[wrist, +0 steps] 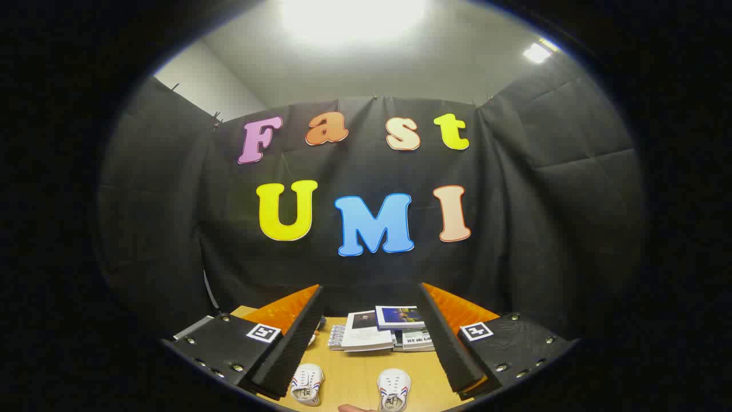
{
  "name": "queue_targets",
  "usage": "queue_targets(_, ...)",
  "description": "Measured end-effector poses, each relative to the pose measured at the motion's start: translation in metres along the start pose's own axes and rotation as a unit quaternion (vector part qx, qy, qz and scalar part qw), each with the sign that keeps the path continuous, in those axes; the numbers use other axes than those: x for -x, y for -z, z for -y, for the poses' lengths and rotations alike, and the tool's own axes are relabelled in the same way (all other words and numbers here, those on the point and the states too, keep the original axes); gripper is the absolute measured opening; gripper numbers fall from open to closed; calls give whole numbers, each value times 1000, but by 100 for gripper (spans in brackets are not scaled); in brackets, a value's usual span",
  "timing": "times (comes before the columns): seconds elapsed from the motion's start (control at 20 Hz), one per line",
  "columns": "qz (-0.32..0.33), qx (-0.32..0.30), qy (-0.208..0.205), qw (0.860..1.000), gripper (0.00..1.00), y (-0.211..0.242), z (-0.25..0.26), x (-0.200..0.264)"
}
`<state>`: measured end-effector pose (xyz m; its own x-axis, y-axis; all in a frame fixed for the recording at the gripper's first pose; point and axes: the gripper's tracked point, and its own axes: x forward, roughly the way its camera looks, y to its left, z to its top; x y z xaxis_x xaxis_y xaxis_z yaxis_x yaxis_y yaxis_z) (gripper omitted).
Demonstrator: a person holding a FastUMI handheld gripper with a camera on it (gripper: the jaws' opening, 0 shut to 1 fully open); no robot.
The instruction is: Open the storage box then place both shoes into the box .Put the left shoe in first, then the right shoe, with the right side of both shoes facing outward in a uniform manner.
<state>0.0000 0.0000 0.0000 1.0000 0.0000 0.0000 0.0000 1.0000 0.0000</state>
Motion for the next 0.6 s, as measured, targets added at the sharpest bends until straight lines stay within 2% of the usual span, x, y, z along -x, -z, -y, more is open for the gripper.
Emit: queue_targets(0.6, -2, 6, 7, 1000, 99, 0, 9, -13)
